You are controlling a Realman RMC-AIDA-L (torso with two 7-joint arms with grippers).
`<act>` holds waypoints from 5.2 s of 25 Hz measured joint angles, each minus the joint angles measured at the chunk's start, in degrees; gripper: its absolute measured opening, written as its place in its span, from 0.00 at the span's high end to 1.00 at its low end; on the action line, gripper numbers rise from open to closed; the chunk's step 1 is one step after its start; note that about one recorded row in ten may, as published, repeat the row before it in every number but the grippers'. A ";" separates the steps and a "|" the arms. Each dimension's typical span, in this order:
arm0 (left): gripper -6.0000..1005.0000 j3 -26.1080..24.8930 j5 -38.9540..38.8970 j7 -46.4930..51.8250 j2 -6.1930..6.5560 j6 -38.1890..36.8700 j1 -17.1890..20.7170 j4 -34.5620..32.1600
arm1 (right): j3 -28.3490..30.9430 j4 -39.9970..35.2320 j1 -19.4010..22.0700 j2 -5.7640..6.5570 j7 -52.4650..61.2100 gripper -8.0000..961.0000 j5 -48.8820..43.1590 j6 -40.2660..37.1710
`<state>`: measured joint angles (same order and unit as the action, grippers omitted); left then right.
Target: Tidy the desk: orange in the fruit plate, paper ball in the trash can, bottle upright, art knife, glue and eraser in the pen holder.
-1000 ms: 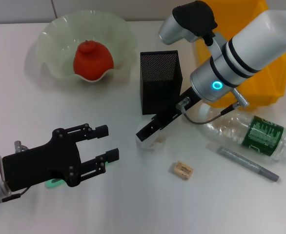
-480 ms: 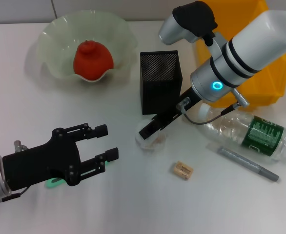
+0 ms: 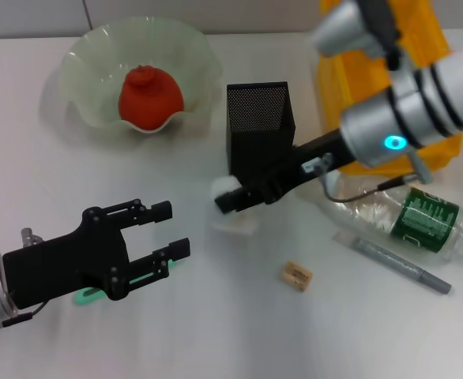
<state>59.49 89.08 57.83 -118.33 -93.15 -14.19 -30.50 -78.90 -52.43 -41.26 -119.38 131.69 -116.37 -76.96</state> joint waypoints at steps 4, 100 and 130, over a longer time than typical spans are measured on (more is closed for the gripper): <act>0.42 0.02 0.02 0.00 -0.06 0.11 0.04 0.00 | 3.17 -7.86 10.48 0.08 -9.91 0.50 11.85 -1.33; 0.42 0.00 -0.23 -2.03 -0.06 0.46 -0.89 1.59 | 12.50 -29.77 2.01 0.23 8.35 0.26 -37.98 -29.38; 0.42 0.01 -0.23 -2.02 -0.15 0.79 -1.37 2.29 | 1.40 -18.56 2.12 0.20 7.24 0.26 -42.81 -16.98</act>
<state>59.50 88.86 55.81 -118.48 -92.37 -15.56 -28.21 -77.50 -70.99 -39.14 -119.18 138.93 -159.18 -93.94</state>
